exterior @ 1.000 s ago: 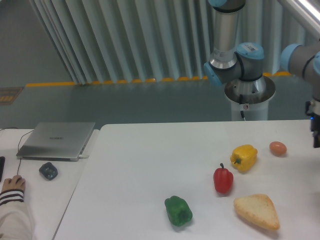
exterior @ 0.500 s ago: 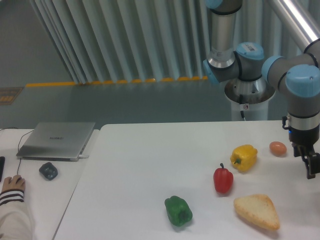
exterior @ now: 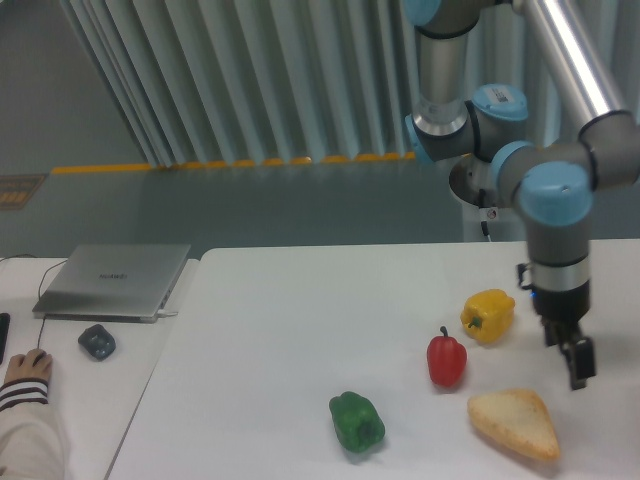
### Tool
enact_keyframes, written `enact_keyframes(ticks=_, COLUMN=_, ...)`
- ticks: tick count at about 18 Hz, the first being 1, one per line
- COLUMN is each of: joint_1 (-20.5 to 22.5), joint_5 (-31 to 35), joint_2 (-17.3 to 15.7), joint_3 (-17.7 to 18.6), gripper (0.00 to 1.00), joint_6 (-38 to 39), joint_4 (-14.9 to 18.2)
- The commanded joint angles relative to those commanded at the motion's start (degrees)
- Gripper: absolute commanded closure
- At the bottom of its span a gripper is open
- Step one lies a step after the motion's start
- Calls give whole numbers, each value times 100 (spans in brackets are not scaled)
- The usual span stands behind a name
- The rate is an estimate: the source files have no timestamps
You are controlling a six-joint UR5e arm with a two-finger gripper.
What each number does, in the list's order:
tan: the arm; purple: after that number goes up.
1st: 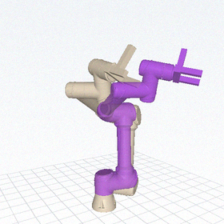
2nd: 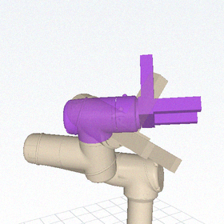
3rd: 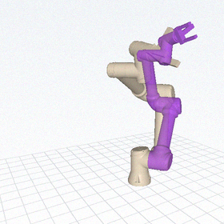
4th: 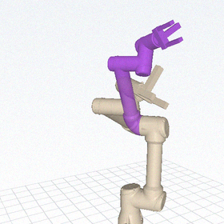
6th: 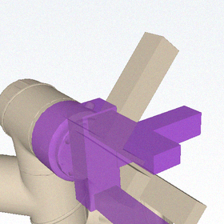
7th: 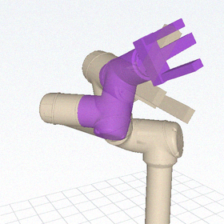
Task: Place the triangular bread in the basket
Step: 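Lower the open gripper onto the bread slice and close on it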
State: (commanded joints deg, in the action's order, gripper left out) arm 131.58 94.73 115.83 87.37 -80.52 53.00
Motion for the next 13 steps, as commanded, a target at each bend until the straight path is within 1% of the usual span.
enact_keyframes(ticks=2, joint_1=-150, joint_5=221, joint_2=62, joint_3=-28, gripper=0, joint_6=10, joint_4=-9)
enact_keyframes(ticks=4, joint_1=-168, joint_5=256, joint_2=115, joint_3=-45, gripper=0, joint_6=-34, joint_4=-9)
enact_keyframes(ticks=6, joint_1=-229, joint_5=387, joint_2=98, joint_3=7, gripper=0, joint_6=-69, joint_4=17)
enact_keyframes(ticks=8, joint_1=-247, joint_5=485, joint_2=63, joint_3=78, gripper=0, joint_6=-96, joint_4=61)
enact_keyframes(ticks=10, joint_1=-290, joint_5=677, joint_2=115, joint_3=340, gripper=0, joint_6=-87, joint_4=18)
enact_keyframes(ticks=13, joint_1=-379, joint_5=810, joint_2=185, joint_3=385, gripper=0, joint_6=-35, joint_4=26)
